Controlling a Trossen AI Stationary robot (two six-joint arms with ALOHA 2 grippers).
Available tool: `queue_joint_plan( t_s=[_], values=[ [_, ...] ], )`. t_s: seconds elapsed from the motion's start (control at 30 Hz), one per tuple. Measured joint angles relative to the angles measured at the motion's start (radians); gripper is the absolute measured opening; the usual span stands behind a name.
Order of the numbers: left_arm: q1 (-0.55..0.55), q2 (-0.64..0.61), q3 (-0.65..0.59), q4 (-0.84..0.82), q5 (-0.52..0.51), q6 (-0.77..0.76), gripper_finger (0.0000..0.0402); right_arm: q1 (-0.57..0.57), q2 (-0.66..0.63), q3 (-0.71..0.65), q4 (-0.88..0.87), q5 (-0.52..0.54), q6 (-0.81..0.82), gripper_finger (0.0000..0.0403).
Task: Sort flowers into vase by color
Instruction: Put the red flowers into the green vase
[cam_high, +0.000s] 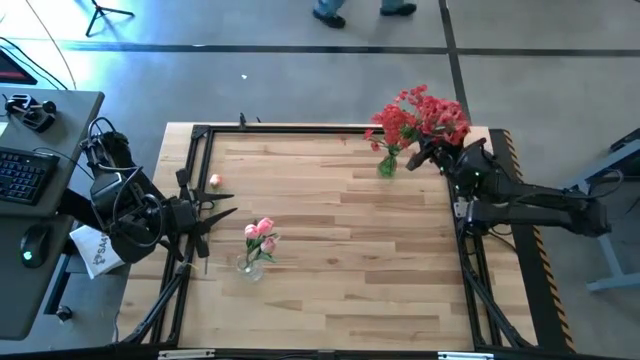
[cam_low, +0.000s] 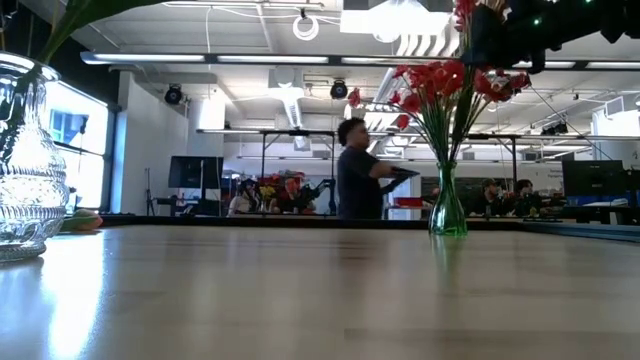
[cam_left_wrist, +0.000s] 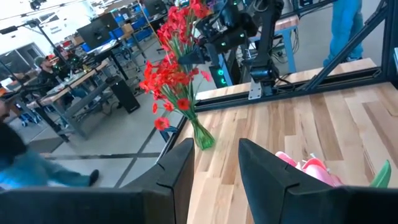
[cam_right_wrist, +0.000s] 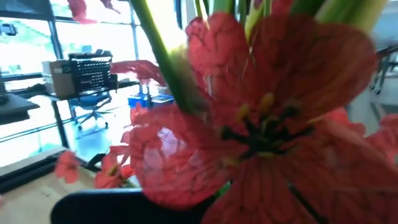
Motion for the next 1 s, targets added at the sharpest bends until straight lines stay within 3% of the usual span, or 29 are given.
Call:
queue_joint_plan(
  t_s=[0.27,0.7,1.0],
  values=[
    [0.0,0.0,0.0,0.0,0.01,0.0,0.0115,-0.085,0.089,0.057,-0.08,-0.086,0.097,0.0005],
    [0.0,0.0,0.0,0.0,0.018,-0.008,0.0115,-0.101,0.219,0.257,-0.282,-0.265,0.114,0.0005],
    [0.0,0.0,0.0,0.0,0.019,-0.01,0.0115,-0.101,0.384,0.318,-0.348,-0.266,0.106,0.0005]
  ],
)
